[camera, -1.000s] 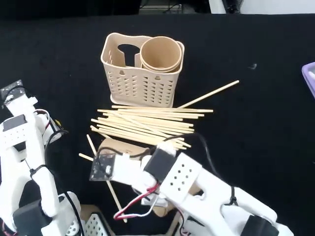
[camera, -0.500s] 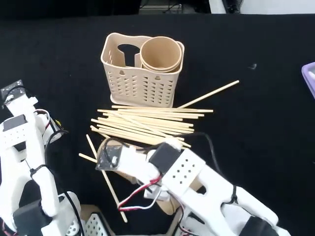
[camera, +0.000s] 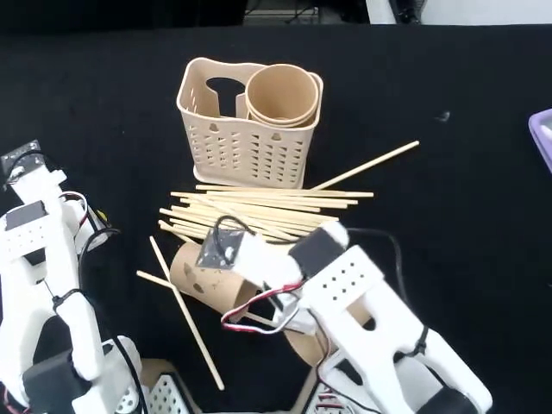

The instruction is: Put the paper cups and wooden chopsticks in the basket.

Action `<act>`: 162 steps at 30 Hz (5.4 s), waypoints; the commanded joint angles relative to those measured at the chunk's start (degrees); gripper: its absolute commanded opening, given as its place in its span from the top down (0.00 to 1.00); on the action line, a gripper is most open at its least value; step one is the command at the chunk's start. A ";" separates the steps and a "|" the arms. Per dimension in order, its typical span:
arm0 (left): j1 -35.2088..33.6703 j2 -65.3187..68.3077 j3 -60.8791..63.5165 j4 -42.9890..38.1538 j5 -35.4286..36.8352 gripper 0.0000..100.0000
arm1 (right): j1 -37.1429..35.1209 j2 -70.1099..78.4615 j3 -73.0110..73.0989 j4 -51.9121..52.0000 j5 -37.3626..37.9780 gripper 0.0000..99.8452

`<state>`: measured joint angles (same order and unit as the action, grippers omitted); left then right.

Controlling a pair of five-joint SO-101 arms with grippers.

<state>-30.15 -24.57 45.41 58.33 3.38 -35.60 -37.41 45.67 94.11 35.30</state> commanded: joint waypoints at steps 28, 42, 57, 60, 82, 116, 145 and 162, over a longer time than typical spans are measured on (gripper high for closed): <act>-0.66 -1.67 -2.86 -0.35 0.62 0.79 | 48.09 -9.27 -11.12 -10.29 4.48 0.86; -0.22 -1.67 -2.86 -0.35 0.62 0.79 | 45.01 -11.74 -5.32 -3.52 22.51 0.84; -0.31 -1.67 -2.77 -0.62 0.44 0.79 | 15.56 -11.30 -4.70 5.98 24.97 0.84; -0.31 -1.67 -2.77 -0.62 0.35 0.79 | 9.23 -11.30 -0.31 5.80 25.05 0.84; -0.66 -1.67 -2.86 -0.44 0.35 0.79 | 34.11 -11.65 9.36 -15.74 26.99 0.84; -0.75 -1.67 -2.86 -0.44 0.53 0.79 | 8.88 -16.57 10.42 -0.09 22.51 0.84; -0.84 -1.67 -2.86 -0.26 0.62 0.79 | 67.25 -17.01 10.77 -38.86 18.73 0.84; -0.75 -1.67 -2.95 -0.26 0.62 0.79 | 50.90 -16.57 -2.07 1.32 24.18 0.84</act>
<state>-30.15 -24.57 45.41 58.33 3.38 24.09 -53.14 44.35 92.09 58.86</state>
